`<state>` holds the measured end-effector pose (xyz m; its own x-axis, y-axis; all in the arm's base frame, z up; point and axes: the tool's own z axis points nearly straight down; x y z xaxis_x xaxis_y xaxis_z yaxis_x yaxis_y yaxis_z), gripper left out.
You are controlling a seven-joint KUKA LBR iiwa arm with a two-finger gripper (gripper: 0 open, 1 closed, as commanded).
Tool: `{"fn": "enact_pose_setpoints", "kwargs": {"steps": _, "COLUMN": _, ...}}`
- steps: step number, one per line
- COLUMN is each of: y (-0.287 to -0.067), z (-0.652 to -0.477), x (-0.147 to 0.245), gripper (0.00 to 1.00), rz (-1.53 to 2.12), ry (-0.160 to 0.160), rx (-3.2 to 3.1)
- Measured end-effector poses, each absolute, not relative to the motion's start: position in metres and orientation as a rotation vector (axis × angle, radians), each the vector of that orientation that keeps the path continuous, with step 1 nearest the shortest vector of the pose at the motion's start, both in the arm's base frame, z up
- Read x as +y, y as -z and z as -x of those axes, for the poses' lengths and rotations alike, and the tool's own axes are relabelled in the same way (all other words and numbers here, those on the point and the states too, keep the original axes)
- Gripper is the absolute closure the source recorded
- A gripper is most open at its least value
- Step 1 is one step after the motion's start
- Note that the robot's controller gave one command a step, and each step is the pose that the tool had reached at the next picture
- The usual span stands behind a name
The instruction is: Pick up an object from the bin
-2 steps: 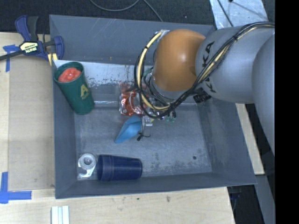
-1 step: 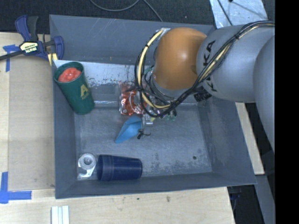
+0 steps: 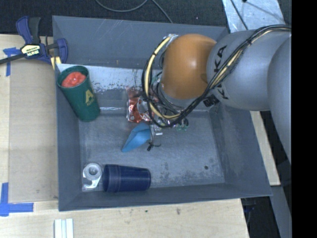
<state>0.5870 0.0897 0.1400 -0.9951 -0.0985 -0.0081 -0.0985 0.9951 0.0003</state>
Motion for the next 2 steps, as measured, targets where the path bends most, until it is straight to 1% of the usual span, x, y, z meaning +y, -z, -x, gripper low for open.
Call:
{"fn": "enact_pose_setpoints", "kwargs": {"steps": 1, "y": -0.093, "z": -0.593, "x": 0.093, "gripper": 0.00, "rz": 0.572, "ry": 0.000, "rx": 3.084}}
{"fn": "enact_pose_setpoints", "kwargs": {"steps": 2, "y": -0.072, "z": -0.611, "x": 0.087, "gripper": 1.00, "rz": 0.166, "ry": -0.005, "rx": 3.136}}
